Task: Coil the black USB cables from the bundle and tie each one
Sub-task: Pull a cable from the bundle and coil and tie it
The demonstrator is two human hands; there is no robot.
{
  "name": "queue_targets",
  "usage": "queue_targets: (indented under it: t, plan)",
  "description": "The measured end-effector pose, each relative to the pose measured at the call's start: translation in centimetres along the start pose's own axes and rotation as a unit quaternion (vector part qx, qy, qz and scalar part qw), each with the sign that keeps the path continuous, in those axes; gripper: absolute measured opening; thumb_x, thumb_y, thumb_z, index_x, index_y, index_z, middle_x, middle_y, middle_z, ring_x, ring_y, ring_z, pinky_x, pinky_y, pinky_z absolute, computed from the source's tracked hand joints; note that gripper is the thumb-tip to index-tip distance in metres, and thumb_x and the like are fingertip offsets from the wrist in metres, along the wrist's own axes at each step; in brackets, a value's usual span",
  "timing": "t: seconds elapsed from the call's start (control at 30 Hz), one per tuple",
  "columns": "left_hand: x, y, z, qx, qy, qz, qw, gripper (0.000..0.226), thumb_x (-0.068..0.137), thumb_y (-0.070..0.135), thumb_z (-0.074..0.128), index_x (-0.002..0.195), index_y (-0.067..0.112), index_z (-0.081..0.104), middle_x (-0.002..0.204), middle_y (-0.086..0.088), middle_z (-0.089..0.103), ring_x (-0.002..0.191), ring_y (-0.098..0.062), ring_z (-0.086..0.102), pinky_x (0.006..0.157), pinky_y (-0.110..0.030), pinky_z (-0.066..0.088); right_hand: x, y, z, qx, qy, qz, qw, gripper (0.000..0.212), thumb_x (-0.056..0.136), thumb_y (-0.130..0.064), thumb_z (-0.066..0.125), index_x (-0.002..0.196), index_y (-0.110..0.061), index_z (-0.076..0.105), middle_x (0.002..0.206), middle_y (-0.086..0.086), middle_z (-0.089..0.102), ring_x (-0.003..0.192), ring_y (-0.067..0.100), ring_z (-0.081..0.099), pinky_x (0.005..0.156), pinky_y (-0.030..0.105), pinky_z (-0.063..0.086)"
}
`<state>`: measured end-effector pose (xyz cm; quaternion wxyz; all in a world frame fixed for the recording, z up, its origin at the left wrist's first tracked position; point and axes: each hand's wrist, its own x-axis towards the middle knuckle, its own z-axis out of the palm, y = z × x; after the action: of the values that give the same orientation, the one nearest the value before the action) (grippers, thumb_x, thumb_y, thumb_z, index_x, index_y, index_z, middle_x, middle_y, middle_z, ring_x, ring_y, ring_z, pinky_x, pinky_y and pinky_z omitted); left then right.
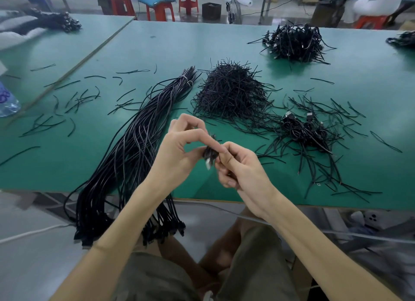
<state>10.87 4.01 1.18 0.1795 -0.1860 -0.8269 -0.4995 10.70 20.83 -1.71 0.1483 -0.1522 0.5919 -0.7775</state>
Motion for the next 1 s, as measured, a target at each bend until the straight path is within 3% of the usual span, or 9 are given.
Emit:
queue_targets:
  t: [0.1, 0.17, 0.27, 0.4, 0.5, 0.6, 0.73, 0.83, 1.0]
  plan:
    - [-0.3, 0.1, 0.3, -0.048, -0.006, 0.010, 0.999, 0.041, 0.080, -0.014, 0.064, 0.077, 0.025, 0.076, 0.088, -0.012, 0.051, 0.084, -0.022, 0.051, 0.073, -0.026, 0.044, -0.2, 0.3, 0.1, 0.048, -0.007, 0.036, 0.998, 0.025, 0.105, -0.026, 0.050, 0.084, -0.014, 0.053, 0.065, -0.003, 0.042, 0.045, 0.007, 0.030, 0.046, 0.017, 0.027]
    - [-0.3, 0.1, 0.3, -0.063, -0.018, 0.006, 0.998, 0.041, 0.084, -0.016, 0.063, 0.079, 0.022, 0.077, 0.087, -0.015, 0.050, 0.082, -0.022, 0.050, 0.071, -0.024, 0.042, -0.3, 0.4, 0.1, 0.066, -0.005, 0.049, 0.997, 0.025, 0.103, -0.028, 0.052, 0.081, -0.019, 0.057, 0.065, -0.003, 0.042, 0.044, 0.007, 0.030, 0.046, 0.017, 0.026]
    - [-0.3, -0.1, 0.1, -0.127, -0.057, -0.064, 0.988, 0.039, 0.090, -0.017, 0.056, 0.087, 0.012, 0.081, 0.092, -0.013, 0.050, 0.089, -0.019, 0.051, 0.080, -0.027, 0.045, -0.3, 0.4, -0.1, 0.057, 0.006, 0.045, 0.997, 0.026, 0.106, -0.020, 0.048, 0.083, -0.016, 0.059, 0.064, -0.002, 0.041, 0.045, 0.009, 0.026, 0.045, 0.019, 0.023]
    - [-0.4, -0.9, -0.9, -0.268, -0.102, -0.176, 0.941, 0.030, 0.092, 0.007, 0.052, 0.094, 0.009, 0.081, 0.105, -0.004, 0.060, 0.105, -0.022, 0.062, 0.098, -0.037, 0.053, -0.1, 0.1, -0.6, -0.008, 0.022, 0.021, 0.999, 0.023, 0.107, -0.018, 0.046, 0.091, -0.003, 0.054, 0.065, 0.000, 0.038, 0.049, 0.009, 0.028, 0.044, 0.017, 0.027]
    - [-0.4, -1.0, -0.8, -0.234, -0.112, -0.184, 0.948, 0.011, 0.094, 0.022, 0.072, 0.095, 0.010, 0.074, 0.095, -0.001, 0.070, 0.094, -0.017, 0.068, 0.092, -0.030, 0.054, -0.1, 0.2, -0.7, -0.057, 0.035, 0.002, 0.998, 0.024, 0.107, -0.017, 0.048, 0.090, -0.001, 0.054, 0.062, -0.002, 0.038, 0.051, 0.009, 0.029, 0.043, 0.018, 0.029]
    - [-0.5, -1.1, 0.0, -0.234, -0.088, -0.202, 0.947, 0.020, 0.082, 0.015, 0.080, 0.095, 0.008, 0.066, 0.089, 0.001, 0.070, 0.087, -0.011, 0.068, 0.081, -0.019, 0.052, 0.0, 0.4, -0.8, -0.094, 0.052, -0.003, 0.994, 0.024, 0.106, -0.016, 0.050, 0.089, 0.000, 0.056, 0.061, -0.002, 0.041, 0.051, 0.009, 0.031, 0.043, 0.019, 0.029]
    - [-0.5, -1.2, 0.2, -0.224, -0.079, -0.267, 0.934, 0.038, 0.081, 0.006, 0.081, 0.111, -0.001, 0.060, 0.104, -0.004, 0.069, 0.098, -0.018, 0.071, 0.088, -0.026, 0.057, 0.0, 0.8, -1.2, -0.121, 0.066, 0.000, 0.990, 0.025, 0.105, -0.016, 0.052, 0.085, -0.002, 0.056, 0.060, -0.004, 0.041, 0.053, 0.010, 0.030, 0.043, 0.020, 0.028]
    - [-0.7, -1.4, 0.0, -0.184, -0.124, -0.315, 0.923, 0.039, 0.086, 0.009, 0.079, 0.122, 0.005, 0.064, 0.118, -0.012, 0.072, 0.109, -0.024, 0.072, 0.097, -0.033, 0.057, 0.1, 0.9, -1.4, -0.145, 0.061, -0.006, 0.988, 0.027, 0.106, -0.014, 0.052, 0.081, -0.004, 0.055, 0.059, -0.006, 0.044, 0.049, 0.010, 0.030, 0.043, 0.020, 0.028]
    - [-0.8, -1.5, -0.2, -0.174, -0.140, -0.218, 0.950, 0.034, 0.089, -0.008, 0.070, 0.120, 0.007, 0.071, 0.116, -0.010, 0.074, 0.113, -0.026, 0.068, 0.099, -0.034, 0.055, 0.3, 1.0, -1.2, -0.143, 0.049, -0.005, 0.989, 0.026, 0.106, -0.009, 0.049, 0.080, -0.004, 0.053, 0.059, -0.011, 0.048, 0.046, 0.006, 0.031, 0.043, 0.019, 0.028]
